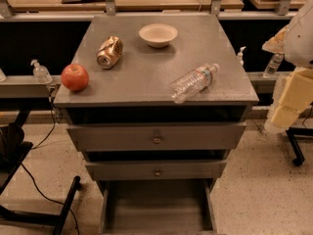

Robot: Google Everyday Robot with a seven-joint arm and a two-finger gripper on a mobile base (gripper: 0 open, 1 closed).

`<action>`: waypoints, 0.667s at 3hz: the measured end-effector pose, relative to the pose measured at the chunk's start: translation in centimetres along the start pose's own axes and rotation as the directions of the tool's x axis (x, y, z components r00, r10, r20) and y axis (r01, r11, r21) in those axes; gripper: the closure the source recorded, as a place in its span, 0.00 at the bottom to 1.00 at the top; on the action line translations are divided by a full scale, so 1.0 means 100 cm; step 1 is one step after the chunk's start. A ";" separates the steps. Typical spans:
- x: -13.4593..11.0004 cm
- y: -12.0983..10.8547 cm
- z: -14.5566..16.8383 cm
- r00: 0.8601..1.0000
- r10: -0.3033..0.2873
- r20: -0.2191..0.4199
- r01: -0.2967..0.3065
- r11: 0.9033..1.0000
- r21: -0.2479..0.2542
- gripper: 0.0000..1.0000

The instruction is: Place water bottle into bottom drawer

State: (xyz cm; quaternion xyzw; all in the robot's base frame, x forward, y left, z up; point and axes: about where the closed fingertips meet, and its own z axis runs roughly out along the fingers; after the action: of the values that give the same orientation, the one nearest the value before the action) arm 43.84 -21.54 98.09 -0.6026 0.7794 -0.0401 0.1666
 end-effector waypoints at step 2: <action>-0.010 -0.018 0.012 0.996 -0.087 0.029 0.085 0.995 0.047 0.00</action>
Offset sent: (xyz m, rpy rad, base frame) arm 0.0814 0.0240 -0.0215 -0.0278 -0.2159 0.2902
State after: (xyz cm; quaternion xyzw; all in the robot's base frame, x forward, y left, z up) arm 46.10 -20.91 97.61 -0.6321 0.7490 -0.0559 0.1905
